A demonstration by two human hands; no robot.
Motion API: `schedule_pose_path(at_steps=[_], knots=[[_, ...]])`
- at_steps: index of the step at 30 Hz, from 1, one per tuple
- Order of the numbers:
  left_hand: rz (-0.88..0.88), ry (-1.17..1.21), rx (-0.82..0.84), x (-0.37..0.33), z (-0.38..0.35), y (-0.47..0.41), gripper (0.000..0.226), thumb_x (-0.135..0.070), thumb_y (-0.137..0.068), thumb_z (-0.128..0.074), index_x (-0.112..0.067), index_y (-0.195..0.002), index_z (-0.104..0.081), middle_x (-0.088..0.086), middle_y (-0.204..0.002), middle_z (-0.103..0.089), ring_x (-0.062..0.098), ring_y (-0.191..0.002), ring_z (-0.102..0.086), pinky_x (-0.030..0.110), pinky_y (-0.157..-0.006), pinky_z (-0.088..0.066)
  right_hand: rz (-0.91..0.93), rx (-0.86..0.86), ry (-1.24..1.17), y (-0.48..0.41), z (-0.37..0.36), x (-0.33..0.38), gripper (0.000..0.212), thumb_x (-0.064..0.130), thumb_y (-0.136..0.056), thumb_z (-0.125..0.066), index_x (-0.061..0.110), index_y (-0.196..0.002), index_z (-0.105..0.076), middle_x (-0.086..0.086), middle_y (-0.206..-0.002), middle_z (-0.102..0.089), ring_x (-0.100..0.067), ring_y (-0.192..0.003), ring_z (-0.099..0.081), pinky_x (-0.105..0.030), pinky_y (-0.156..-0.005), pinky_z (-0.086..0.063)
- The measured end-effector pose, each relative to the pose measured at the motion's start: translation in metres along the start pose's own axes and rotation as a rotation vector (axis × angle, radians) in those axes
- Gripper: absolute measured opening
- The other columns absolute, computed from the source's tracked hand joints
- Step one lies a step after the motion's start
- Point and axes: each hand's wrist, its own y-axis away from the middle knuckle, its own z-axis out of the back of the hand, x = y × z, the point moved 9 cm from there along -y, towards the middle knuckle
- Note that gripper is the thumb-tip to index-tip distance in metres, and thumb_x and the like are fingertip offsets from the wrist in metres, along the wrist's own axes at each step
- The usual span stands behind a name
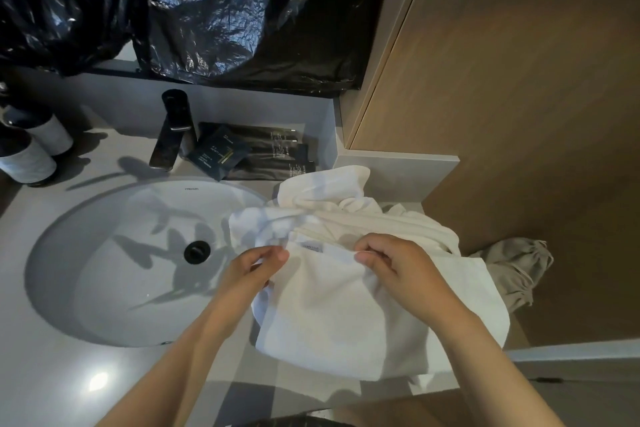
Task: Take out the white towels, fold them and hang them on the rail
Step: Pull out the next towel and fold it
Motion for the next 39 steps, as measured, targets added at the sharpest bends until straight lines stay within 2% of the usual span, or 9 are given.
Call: schedule_pose_path(at_steps=[6, 8, 11, 16, 24, 27, 32, 35, 39], knots=[[-0.007, -0.024, 0.116, -0.006, -0.016, 0.007, 0.047, -0.055, -0.077, -0.070, -0.015, -0.103, -0.072, 0.012, -0.109, -0.071, 0.029, -0.105, -0.066, 0.054, -0.104, -0.043, 0.011, 0.051, -0.050, -0.001, -0.003, 0.000, 0.011, 0.028, -0.095, -0.060, 0.030, -0.084, -0.063, 0.010, -0.072, -0.060, -0.012, -0.067, -0.052, -0.037, -0.070, -0.047], [-0.005, -0.002, 0.080, -0.005, -0.012, 0.007, 0.049, -0.048, -0.079, -0.070, -0.005, -0.102, -0.069, 0.022, -0.107, -0.068, 0.038, -0.105, -0.064, 0.058, -0.104, -0.041, 0.006, 0.024, -0.002, -0.003, -0.003, 0.000, 0.010, 0.031, -0.095, -0.061, 0.030, -0.086, -0.063, 0.016, -0.075, -0.061, -0.009, -0.071, -0.054, -0.034, -0.071, -0.047], [0.040, 0.102, 0.031, 0.006, -0.003, 0.012, 0.033, -0.030, -0.084, -0.070, -0.003, -0.102, -0.069, 0.016, -0.107, -0.072, 0.034, -0.103, -0.067, 0.056, -0.104, -0.043, -0.006, -0.042, 0.241, -0.002, -0.003, -0.005, 0.015, 0.042, -0.095, -0.057, 0.030, -0.093, -0.066, 0.017, -0.087, -0.066, -0.004, -0.082, -0.058, -0.031, -0.072, -0.047], [0.075, 0.139, -0.142, 0.018, 0.004, 0.017, 0.040, -0.026, -0.082, -0.072, 0.010, -0.093, -0.061, 0.029, -0.102, -0.067, 0.047, -0.099, -0.063, 0.059, -0.097, -0.045, 0.047, -0.192, 0.400, 0.006, -0.002, -0.007, 0.016, 0.036, -0.094, -0.061, 0.023, -0.091, -0.069, 0.008, -0.084, -0.069, -0.017, -0.077, -0.051, -0.034, -0.066, -0.044], [0.026, 0.043, -0.292, 0.019, 0.003, 0.018, 0.017, -0.015, -0.092, -0.060, -0.003, -0.080, -0.062, 0.012, -0.078, -0.069, 0.030, -0.072, -0.064, 0.037, -0.067, -0.049, 0.055, -0.272, 0.354, 0.005, -0.008, -0.009, 0.009, 0.021, -0.095, -0.062, 0.016, -0.091, -0.068, 0.003, -0.087, -0.063, -0.023, -0.087, -0.049, -0.030, -0.079, -0.030], [0.000, 0.057, -0.292, 0.024, 0.009, 0.021, 0.014, -0.007, -0.091, -0.055, 0.003, -0.082, -0.058, 0.018, -0.080, -0.065, 0.028, -0.068, -0.060, 0.036, -0.067, -0.045, 0.073, -0.215, 0.355, 0.002, -0.015, -0.007, 0.013, 0.023, -0.097, -0.058, 0.016, -0.091, -0.068, 0.003, -0.087, -0.062, -0.023, -0.088, -0.048, -0.032, -0.083, -0.031], [0.016, -0.029, -0.335, 0.033, 0.009, 0.014, 0.025, -0.031, -0.088, -0.062, -0.007, -0.086, -0.057, 0.013, -0.084, -0.065, 0.030, -0.080, -0.061, 0.043, -0.076, -0.048, 0.022, -0.191, 0.401, -0.002, -0.022, -0.010, 0.018, 0.025, -0.099, -0.054, 0.016, -0.094, -0.069, 0.001, -0.090, -0.063, -0.024, -0.093, -0.049, -0.035, -0.087, -0.032], [0.022, -0.084, -0.452, 0.028, 0.013, 0.009, 0.033, -0.050, -0.088, -0.063, -0.024, -0.105, -0.050, -0.006, -0.087, -0.060, 0.012, -0.082, -0.059, 0.031, -0.071, -0.047, 0.023, -0.227, 0.401, -0.002, -0.020, -0.009, 0.017, 0.022, -0.097, -0.055, 0.015, -0.090, -0.068, 0.000, -0.086, -0.063, -0.026, -0.088, -0.050, -0.036, -0.085, -0.034], [-0.036, -0.143, -0.492, 0.012, 0.006, 0.003, 0.038, -0.052, -0.091, -0.056, -0.019, -0.074, -0.050, -0.006, -0.068, -0.053, 0.015, -0.065, -0.052, 0.027, -0.056, -0.037, 0.033, -0.326, 0.386, 0.004, -0.018, -0.008, 0.013, 0.021, -0.095, -0.061, 0.013, -0.087, -0.067, -0.002, -0.083, -0.060, -0.026, -0.083, -0.051, -0.036, -0.080, -0.036]])
